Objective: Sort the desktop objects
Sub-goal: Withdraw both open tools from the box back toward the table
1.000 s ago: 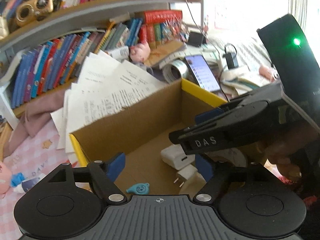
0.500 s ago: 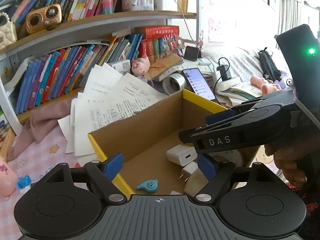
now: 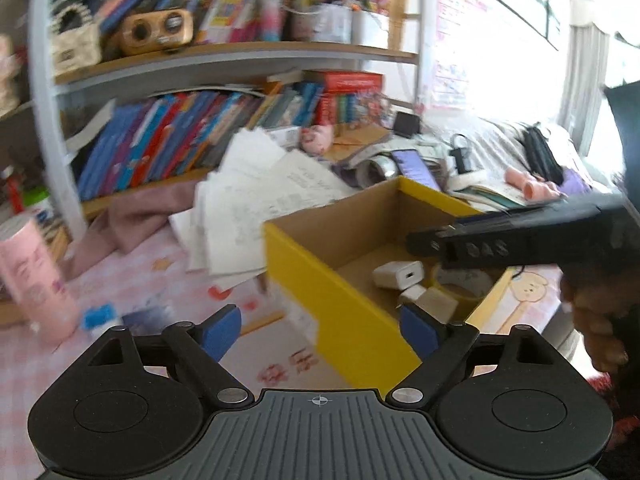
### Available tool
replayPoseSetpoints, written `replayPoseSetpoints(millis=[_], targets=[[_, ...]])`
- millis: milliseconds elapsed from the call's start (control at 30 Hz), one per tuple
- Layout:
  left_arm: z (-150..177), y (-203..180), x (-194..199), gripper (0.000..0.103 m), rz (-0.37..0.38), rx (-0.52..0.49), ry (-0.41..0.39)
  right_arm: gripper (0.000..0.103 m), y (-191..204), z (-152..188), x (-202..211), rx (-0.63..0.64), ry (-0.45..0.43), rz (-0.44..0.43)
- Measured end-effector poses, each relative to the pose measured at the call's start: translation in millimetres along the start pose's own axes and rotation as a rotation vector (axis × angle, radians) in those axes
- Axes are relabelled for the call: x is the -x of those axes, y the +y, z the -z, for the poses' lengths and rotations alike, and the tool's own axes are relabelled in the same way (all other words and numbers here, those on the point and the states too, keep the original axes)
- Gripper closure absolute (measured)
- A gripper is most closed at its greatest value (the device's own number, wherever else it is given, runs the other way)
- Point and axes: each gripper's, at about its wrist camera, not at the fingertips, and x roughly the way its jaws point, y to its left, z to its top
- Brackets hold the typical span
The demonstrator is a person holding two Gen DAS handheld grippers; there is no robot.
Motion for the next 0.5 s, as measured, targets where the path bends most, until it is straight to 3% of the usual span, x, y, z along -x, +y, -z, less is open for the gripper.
replayPoseSetpoints(millis=[500], targets=[[60.1,62.7,75.0,0.014,-0.118,0.139,0.027,0.049,98.4,51.8,31.6,0.057,0.073,-0.067]])
